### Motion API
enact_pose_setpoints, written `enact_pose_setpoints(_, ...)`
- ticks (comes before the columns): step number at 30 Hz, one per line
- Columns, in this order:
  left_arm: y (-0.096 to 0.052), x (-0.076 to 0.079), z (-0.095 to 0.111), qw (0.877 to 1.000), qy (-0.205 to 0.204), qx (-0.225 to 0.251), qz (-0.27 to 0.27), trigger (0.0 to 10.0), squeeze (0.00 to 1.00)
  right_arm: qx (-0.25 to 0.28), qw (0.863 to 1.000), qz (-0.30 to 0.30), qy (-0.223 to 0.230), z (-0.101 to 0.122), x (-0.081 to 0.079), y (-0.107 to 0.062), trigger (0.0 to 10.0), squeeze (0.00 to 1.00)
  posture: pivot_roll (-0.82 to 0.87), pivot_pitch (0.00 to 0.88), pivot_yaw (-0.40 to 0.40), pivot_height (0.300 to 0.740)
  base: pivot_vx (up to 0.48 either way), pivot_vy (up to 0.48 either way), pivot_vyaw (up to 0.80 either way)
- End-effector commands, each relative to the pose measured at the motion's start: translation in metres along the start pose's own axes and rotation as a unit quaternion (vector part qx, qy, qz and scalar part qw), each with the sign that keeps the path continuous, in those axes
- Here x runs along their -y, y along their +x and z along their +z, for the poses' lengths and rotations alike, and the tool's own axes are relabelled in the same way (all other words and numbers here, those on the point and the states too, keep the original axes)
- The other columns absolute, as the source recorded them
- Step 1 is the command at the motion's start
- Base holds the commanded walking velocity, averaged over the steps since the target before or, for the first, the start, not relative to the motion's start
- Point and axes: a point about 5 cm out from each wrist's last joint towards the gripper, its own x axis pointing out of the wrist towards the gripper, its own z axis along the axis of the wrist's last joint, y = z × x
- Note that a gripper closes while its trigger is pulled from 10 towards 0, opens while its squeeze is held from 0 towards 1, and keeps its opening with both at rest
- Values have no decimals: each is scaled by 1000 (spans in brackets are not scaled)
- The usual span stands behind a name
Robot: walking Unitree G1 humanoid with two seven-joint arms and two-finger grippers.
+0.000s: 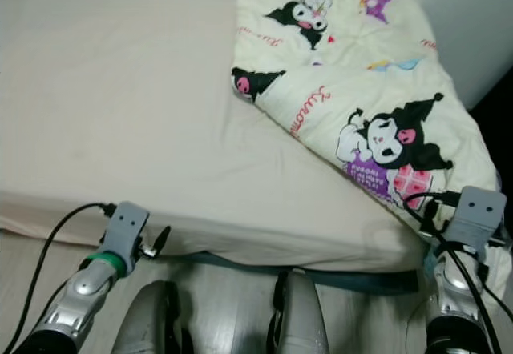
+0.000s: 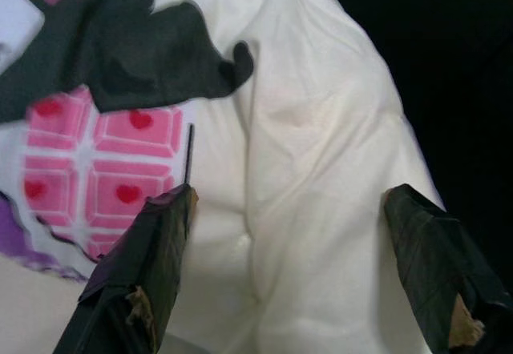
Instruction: Clean up the room
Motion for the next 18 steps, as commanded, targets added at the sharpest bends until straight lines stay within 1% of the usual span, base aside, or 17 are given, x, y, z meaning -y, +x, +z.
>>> enact_pose_setpoints(1, -7, -9, -9, 1000, 1, -19, 9, 10000, 0, -32, 998, -29, -39, -13, 15, -5, 10000, 1000, 93, 265, 56, 606, 0, 0, 0)
enact_pose_setpoints(2, -7, -9, -9, 1000, 1, -19, 9, 10000, 0, -32, 998, -29, -39, -13, 15, -5, 10000, 1000, 93, 265, 56, 606, 0, 0, 0)
enact_pose_setpoints(3, -10, -13, -10, 1000, 2, -21, 14, 10000, 0, -33, 996, -47, -65, -14, 23, -5, 10000, 1000, 94, 270, 57, 606, 0, 0, 0)
enact_pose_setpoints(4, -11, -15, -11, 1000, 3, -22, 16, 10000, 0, -34, 995, -58, -78, -15, 28, -6, 10000, 1000, 95, 271, 58, 606, 0, 0, 0)
enact_pose_setpoints(5, -11, -15, -11, 1000, 3, -22, 16, 10000, 0, -34, 995, -58, -78, -15, 28, -6, 10000, 1000, 95, 271, 58, 606, 0, 0, 0)
enact_pose_setpoints(7, -13, -16, -12, 1000, 5, -25, 17, 10000, 0, -34, 988, -96, -116, -15, 46, -8, 10000, 1000, 91, 276, 66, 606, 0, 0, 0)
enact_pose_setpoints(8, -13, -16, -12, 1000, 5, -25, 16, 10000, 0, -34, 986, -107, -127, -15, 51, -9, 10000, 1000, 91, 276, 66, 606, 0, 0, 0)
enact_pose_setpoints(9, -13, -15, -11, 1000, 6, -25, 14, 10000, 0, -36, 985, -111, -130, -16, 56, -9, 10000, 1000, 90, 277, 72, 606, 0, 0, 0)
enact_pose_setpoints(12, -12, -15, -9, 1000, 6, -25, 12, 10000, 0, -37, 987, -105, -117, -16, 59, -10, 10000, 1000, 92, 279, 77, 606, 0, 0, 0)
enact_pose_setpoints(14, -10, -15, -5, 1000, 8, -21, 9, 10000, 0, -38, 995, -71, -53, -17, 52, -8, 10000, 725, 96, 280, 84, 606, 0, 0, 0)
enact_pose_setpoints(15, -10, -15, -5, 1000, 8, -21, 9, 10000, 0, -38, 995, -71, -53, -17, 52, -8, 10000, 725, 96, 280, 84, 606, 0, 0, 0)
enact_pose_setpoints(16, -9, -15, -4, 1000, 9, -21, 9, 10000, 0, -44, 997, -59, -24, -18, 48, -7, 10000, 294, 101, 281, 87, 606, 0, 0, 0)
enact_pose_setpoints(18, -9, -15, -4, 1000, 9, -21, 9, 10000, 0, -44, 997, -59, -24, -18, 48, -7, 10000, 294, 101, 281, 87, 606, 0, 0, 0)
